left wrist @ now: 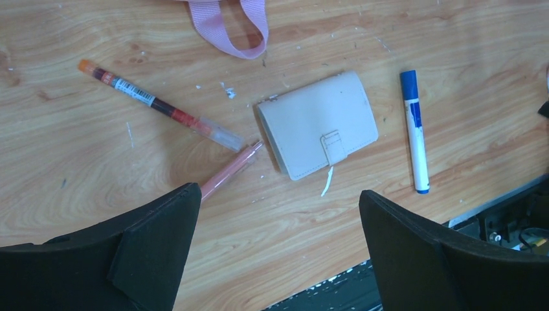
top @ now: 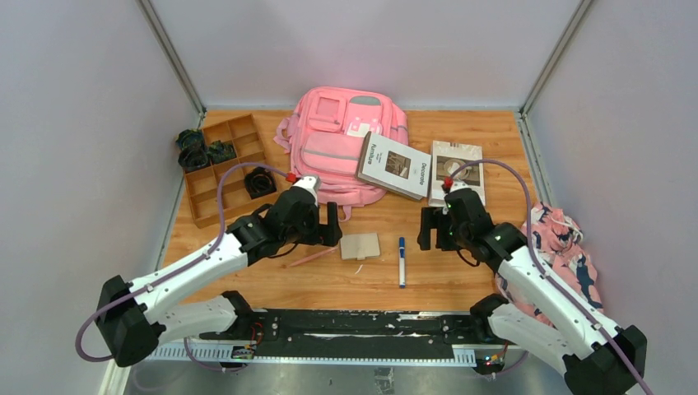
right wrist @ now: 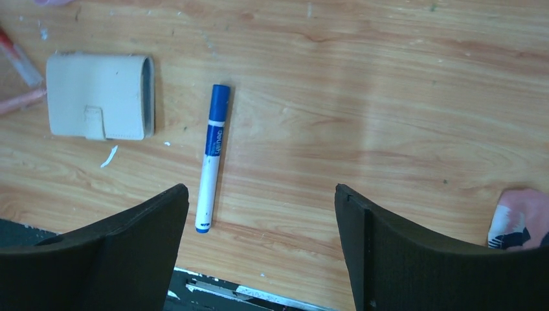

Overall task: Pack the student bag
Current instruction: Move the book to the center of the board.

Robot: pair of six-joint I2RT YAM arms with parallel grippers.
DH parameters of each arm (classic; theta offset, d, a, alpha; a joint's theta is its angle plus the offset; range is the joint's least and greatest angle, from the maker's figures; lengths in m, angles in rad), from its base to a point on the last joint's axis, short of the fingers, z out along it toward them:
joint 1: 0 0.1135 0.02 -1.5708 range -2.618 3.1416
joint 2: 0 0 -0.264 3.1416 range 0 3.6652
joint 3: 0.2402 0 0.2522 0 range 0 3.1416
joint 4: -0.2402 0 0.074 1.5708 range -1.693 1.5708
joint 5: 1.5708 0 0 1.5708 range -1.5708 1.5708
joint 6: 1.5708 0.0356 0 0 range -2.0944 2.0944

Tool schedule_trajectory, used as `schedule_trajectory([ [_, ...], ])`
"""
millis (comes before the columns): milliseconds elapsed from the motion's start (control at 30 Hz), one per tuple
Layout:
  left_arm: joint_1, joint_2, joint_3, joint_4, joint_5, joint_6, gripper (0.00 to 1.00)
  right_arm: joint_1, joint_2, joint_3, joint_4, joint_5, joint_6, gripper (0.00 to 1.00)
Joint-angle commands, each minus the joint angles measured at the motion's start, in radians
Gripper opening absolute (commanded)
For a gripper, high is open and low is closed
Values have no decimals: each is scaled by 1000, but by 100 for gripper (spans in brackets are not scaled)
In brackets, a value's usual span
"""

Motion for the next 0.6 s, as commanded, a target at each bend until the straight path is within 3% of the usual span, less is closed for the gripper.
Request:
schedule_trajectory([
  [0,-8,29,-16,84,17,-44,100,75,27,18,-18,-50,-91,87],
  [333,-8,72,-38,183,6,-101,100,107,170,63,-37,-4,-8,83],
  [567,-8,70,-27,152,-58,-90,100,125,222,88,-27,25,52,83],
])
